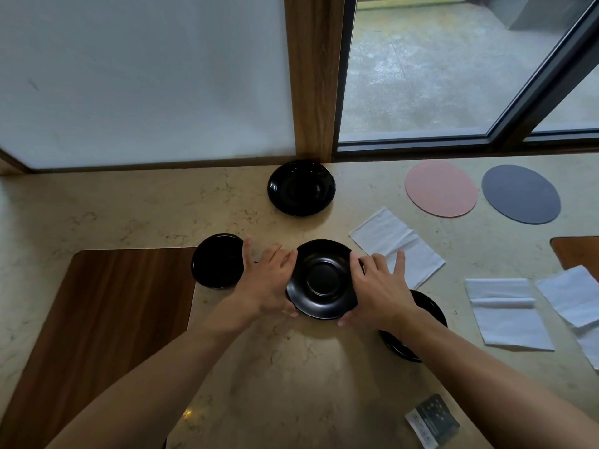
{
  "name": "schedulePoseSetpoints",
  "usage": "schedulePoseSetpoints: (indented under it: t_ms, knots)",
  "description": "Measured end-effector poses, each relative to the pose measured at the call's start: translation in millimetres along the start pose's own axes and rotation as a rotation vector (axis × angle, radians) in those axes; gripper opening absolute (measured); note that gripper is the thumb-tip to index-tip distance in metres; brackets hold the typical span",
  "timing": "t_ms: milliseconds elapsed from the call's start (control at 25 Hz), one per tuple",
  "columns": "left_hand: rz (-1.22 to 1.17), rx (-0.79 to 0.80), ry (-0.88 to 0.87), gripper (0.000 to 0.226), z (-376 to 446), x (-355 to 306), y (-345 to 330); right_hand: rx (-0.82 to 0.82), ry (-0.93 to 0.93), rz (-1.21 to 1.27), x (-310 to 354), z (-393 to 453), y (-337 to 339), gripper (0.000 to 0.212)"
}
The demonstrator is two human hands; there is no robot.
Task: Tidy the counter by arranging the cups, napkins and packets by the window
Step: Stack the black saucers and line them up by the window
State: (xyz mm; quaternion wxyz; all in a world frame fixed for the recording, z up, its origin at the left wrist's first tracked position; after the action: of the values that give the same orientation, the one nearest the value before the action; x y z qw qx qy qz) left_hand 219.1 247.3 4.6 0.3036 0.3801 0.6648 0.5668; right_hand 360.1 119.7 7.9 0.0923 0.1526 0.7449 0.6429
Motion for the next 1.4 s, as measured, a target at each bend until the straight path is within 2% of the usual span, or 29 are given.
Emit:
schedulePoseSetpoints:
  t_ms: [320,760,1040,1400]
  knots:
    - [-0.098,-0.083,0.023,0.123,24,7,21,-0.044,-0.008,0.077,-21,21,24,0.132]
    - [-0.166,-0.171,-0.009,0.120,131,-17,67,-0.116,-0.036,0.110,-106,88,59,0.129]
    - [-0.273,-0.194,-0.002,0.122,194,-31,61,-0.100,-0.059,0.076,-157,130,60,0.131]
    - [-0.262,-0.154,0.043,0.120,223,-24,47,-0.061,-0.063,0.125,-172,166,43,0.131]
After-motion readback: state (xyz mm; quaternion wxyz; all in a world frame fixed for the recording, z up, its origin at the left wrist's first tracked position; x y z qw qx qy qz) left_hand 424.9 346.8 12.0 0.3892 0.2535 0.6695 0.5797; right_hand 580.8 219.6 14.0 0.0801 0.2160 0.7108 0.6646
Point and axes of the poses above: each hand's wrist, its own z-axis towards the middle knuckle, its own y-axis out of the back of the hand, x = y × z, the point moved 6 cm from there along z, towards the middle knuckle, and after that the axes turned 13 degrees about -x, right-handed, at the moved point
